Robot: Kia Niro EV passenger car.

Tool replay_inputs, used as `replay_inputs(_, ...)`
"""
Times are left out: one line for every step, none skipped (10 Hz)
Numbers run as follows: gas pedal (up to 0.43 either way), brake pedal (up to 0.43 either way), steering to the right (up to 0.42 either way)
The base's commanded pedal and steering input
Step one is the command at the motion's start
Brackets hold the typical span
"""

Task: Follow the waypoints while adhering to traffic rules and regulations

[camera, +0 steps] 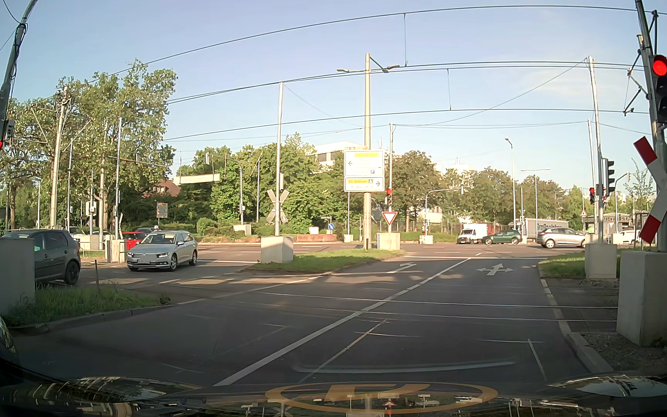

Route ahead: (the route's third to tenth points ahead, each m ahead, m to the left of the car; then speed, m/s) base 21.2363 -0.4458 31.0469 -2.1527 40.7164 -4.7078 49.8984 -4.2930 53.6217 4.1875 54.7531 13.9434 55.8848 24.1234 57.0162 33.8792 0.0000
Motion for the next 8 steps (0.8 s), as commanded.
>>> replay_inputs(0.0,0.293,0.248)
replay_inputs(0.0,0.293,0.248)
replay_inputs(0.0,0.293,0.248)
replay_inputs(0.0,0.293,0.248)
replay_inputs(0.0,0.293,0.248)
replay_inputs(0.0,0.293,0.248)
replay_inputs(0.0,0.287,0.248)
replay_inputs(0.0,0.287,0.248)
